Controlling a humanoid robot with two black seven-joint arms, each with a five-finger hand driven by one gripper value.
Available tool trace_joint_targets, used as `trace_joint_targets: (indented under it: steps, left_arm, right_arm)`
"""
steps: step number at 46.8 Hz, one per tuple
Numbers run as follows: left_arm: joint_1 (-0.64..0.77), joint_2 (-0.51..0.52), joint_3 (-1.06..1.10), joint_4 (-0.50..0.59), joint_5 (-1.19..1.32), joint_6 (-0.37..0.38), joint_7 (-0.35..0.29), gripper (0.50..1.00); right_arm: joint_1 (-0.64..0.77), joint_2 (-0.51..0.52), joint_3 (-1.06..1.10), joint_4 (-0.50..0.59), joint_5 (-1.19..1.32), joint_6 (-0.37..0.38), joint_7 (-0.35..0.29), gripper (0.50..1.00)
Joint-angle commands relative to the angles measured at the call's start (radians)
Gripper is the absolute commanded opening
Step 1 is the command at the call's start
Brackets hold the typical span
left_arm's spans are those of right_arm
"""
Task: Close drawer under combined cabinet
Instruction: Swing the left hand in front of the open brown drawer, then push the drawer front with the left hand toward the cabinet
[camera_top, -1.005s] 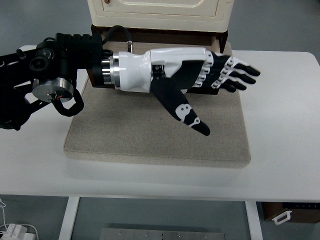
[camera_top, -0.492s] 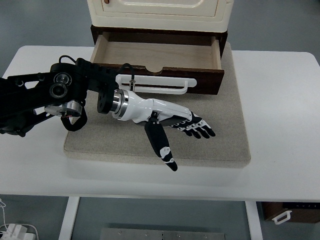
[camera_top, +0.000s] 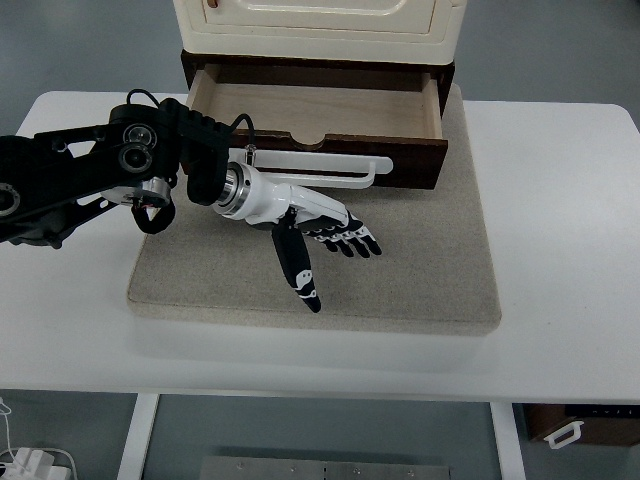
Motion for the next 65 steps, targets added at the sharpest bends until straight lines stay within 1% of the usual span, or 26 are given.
trace_joint_targets:
  steps: [1,7,15,23,29,39,45,51,56,61,65]
  left_arm:
    - [0.001,-0.013,0.000,0.027,0.001,-0.007,0.002,1.000]
    - [-0.002,-0.044,-0.001,0.061,0.007,-0.015,0.002,1.000]
    - [-0.011,-0.050,-0.010,0.118,0.024,-0.015,0.000,1.000]
    - [-0.022,-0.052,-0.023,0.151,0.026,-0.015,0.000,1.000]
    - [-0.027,-0.087,-0.026,0.194,0.029,-0.014,-0.003,1.000]
    - [-0.024,-0.096,-0.053,0.242,0.052,-0.008,-0.011,1.000]
    - [-0.024,-0.139,-0.063,0.292,0.078,-0.003,-0.017,1.000]
    - [-0.022,-0.147,-0.089,0.331,0.082,-0.003,-0.021,1.000]
    - [-0.022,-0.157,-0.090,0.357,0.082,0.006,-0.031,1.000]
    - [-0.022,-0.159,-0.090,0.374,0.082,0.040,-0.043,1.000]
    - [-0.022,-0.159,-0.092,0.386,0.082,0.049,-0.043,1.000]
  right_arm:
    - [0.000,0.000,0.000,0.000,0.000,0.000,0.000,0.952]
    - [0.000,0.000,0.000,0.000,0.000,0.000,0.000,0.954]
    - [0.000,0.000,0.000,0.000,0.000,0.000,0.000,0.952]
    - [0.000,0.000,0.000,0.000,0.000,0.000,0.000,0.952]
    - [0.000,0.000,0.000,0.000,0.000,0.000,0.000,0.952]
    - [0.000,0.000,0.000,0.000,0.000,0.000,0.000,0.952]
    - [0.000,0.000,0.000,0.000,0.000,0.000,0.000,0.952]
    - [0.000,0.000,0.000,0.000,0.000,0.000,-0.001,0.952]
    - [0.000,0.000,0.000,0.000,0.000,0.000,0.000,0.952]
    - [0.000,0.000,0.000,0.000,0.000,0.000,0.000,0.952]
    - [0.000,0.000,0.000,0.000,0.000,0.000,-0.001,0.952]
